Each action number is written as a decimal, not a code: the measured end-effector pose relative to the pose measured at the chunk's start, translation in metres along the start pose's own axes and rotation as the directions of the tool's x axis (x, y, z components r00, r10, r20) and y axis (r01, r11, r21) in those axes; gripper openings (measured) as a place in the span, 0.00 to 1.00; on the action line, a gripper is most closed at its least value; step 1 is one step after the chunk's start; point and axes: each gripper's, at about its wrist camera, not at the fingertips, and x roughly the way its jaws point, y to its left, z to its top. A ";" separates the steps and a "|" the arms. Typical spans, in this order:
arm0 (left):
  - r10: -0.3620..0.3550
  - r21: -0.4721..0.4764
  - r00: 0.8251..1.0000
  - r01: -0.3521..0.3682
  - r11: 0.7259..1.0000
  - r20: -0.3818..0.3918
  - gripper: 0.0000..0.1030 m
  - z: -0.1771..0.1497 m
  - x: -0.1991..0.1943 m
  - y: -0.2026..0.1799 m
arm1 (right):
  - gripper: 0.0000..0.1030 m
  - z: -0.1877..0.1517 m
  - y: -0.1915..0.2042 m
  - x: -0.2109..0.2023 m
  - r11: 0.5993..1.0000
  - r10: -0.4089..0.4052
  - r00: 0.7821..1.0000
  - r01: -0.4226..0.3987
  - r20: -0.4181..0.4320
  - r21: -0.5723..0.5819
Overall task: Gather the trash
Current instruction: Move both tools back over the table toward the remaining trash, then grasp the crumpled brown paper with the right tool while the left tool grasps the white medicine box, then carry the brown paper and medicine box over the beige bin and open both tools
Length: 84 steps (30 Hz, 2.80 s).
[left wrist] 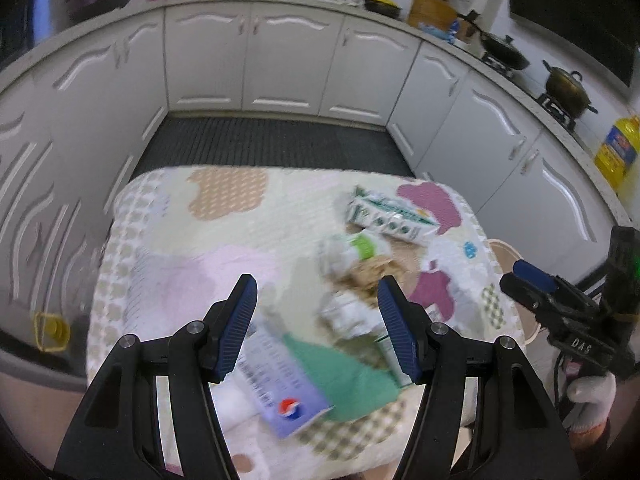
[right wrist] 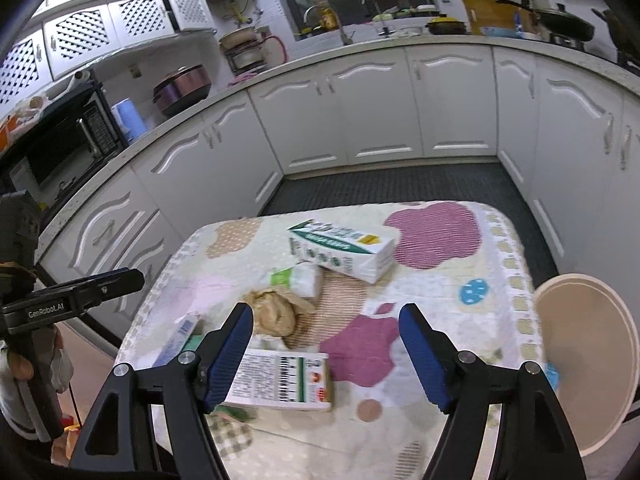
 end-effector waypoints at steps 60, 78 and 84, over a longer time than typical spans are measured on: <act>-0.130 -0.040 0.990 0.128 0.991 -0.052 0.44 0.009 0.023 -0.005 | 0.21 0.022 0.008 0.018 0.978 0.210 0.977 -0.209 -0.029 0.024; -0.166 0.143 0.986 0.168 0.975 -0.025 0.44 0.019 0.034 -0.114 | 0.21 0.006 -0.064 -0.047 0.992 0.084 0.995 -0.088 0.054 0.094; -0.193 0.195 0.981 0.196 0.961 -0.033 0.44 0.021 0.042 -0.154 | 0.21 -0.001 -0.090 -0.066 0.991 0.042 0.996 -0.051 0.075 0.125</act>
